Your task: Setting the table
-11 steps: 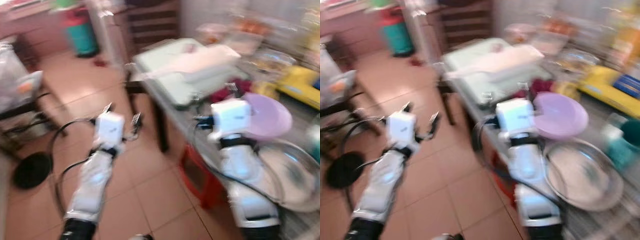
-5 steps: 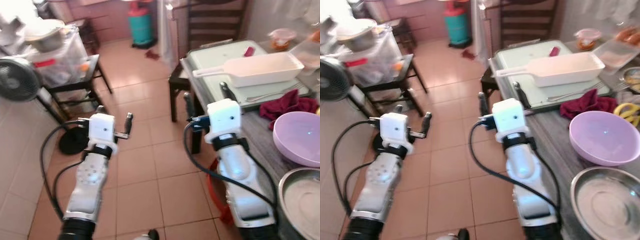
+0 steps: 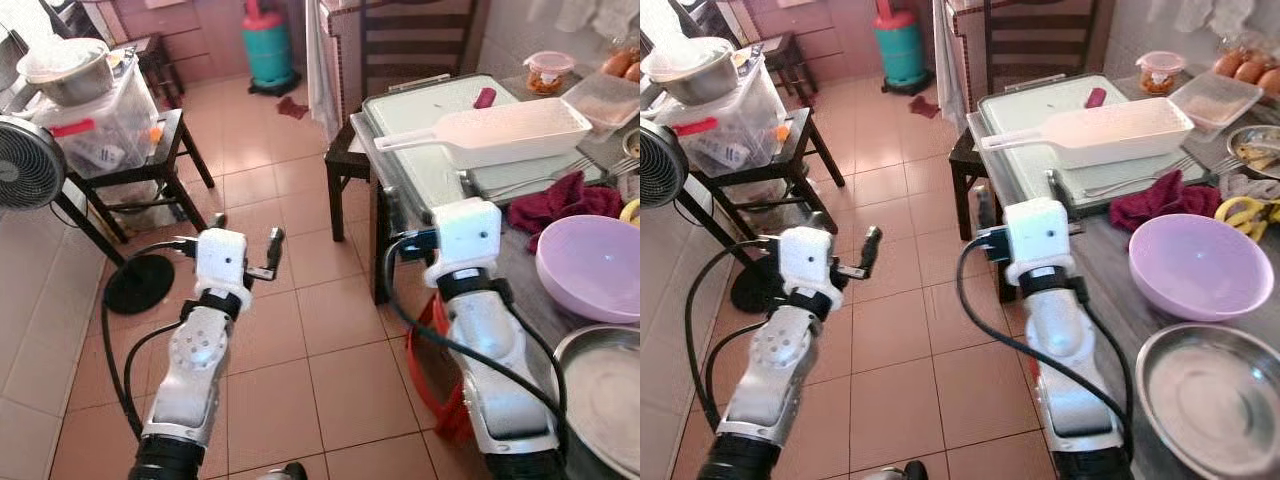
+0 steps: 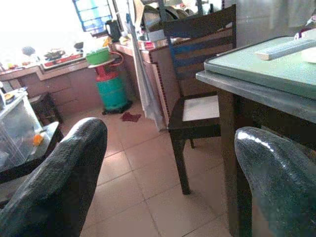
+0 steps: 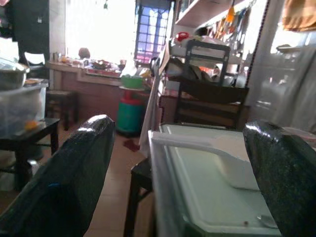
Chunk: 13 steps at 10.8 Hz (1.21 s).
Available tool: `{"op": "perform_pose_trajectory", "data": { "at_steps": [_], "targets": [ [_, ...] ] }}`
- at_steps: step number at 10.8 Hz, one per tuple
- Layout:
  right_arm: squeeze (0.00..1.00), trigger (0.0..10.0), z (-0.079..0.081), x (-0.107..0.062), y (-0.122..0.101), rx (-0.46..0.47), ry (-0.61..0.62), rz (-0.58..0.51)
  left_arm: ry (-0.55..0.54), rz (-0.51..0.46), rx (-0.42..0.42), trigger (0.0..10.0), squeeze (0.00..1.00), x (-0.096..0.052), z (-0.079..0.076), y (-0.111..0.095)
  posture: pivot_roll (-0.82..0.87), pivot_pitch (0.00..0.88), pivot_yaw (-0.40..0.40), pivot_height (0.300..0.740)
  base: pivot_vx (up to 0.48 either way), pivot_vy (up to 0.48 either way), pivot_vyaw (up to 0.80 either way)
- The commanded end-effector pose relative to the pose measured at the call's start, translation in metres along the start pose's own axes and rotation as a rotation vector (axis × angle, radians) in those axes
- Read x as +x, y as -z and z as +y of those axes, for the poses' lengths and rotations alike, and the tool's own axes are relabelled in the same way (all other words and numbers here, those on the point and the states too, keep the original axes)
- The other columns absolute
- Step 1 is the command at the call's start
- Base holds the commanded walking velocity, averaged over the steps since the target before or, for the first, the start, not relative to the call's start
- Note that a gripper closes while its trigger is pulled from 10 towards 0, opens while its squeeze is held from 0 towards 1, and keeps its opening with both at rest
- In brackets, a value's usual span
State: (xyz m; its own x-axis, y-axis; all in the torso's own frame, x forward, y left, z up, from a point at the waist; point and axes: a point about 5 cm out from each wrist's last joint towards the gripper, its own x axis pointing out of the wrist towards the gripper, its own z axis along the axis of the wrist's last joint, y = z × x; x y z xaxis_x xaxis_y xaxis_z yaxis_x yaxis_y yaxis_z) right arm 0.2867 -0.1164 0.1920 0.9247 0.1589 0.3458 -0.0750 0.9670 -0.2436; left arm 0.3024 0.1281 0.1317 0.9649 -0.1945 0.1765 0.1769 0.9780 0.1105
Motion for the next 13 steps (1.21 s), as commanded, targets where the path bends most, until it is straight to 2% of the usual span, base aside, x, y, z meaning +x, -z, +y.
{"op": "perform_pose_trajectory", "data": {
  "at_steps": [1, 3, 6, 8, 13],
  "targets": [
    [0.00, 10.0, 0.007, 0.001, -0.003, 0.015, -0.026, -0.007, -0.011, 0.031, -0.003, 10.0, 0.00, -0.002, 0.008, 0.004, -0.07, 0.095, 0.123, 0.740, 0.000, 0.000, 0.80],
    [0.00, 10.0, 0.008, 0.000, -0.001, 0.026, -0.020, 0.004, -0.003, 0.036, -0.012, 10.0, 0.00, -0.003, 0.007, 0.004, -0.07, 0.098, 0.127, 0.740, 0.000, 0.000, 0.56],
    [0.00, 10.0, 0.005, -0.006, 0.013, 0.048, -0.013, 0.068, -0.040, 0.042, -0.005, 10.0, 0.00, -0.003, 0.011, 0.006, -0.07, 0.101, 0.117, 0.740, 0.000, 0.000, 0.00],
    [0.00, 10.0, 0.004, -0.009, 0.020, 0.049, -0.033, 0.099, -0.044, 0.041, -0.008, 10.0, 0.00, -0.005, 0.008, 0.007, -0.08, 0.098, 0.092, 0.740, 0.000, 0.000, 0.00],
    [0.00, 10.0, 0.007, 0.005, 0.020, 0.040, -0.109, 0.086, -0.119, 0.028, -0.042, 10.0, 0.00, -0.005, 0.003, 0.009, -0.07, 0.051, 0.020, 0.740, 0.000, 0.000, 0.00]
  ]
}}
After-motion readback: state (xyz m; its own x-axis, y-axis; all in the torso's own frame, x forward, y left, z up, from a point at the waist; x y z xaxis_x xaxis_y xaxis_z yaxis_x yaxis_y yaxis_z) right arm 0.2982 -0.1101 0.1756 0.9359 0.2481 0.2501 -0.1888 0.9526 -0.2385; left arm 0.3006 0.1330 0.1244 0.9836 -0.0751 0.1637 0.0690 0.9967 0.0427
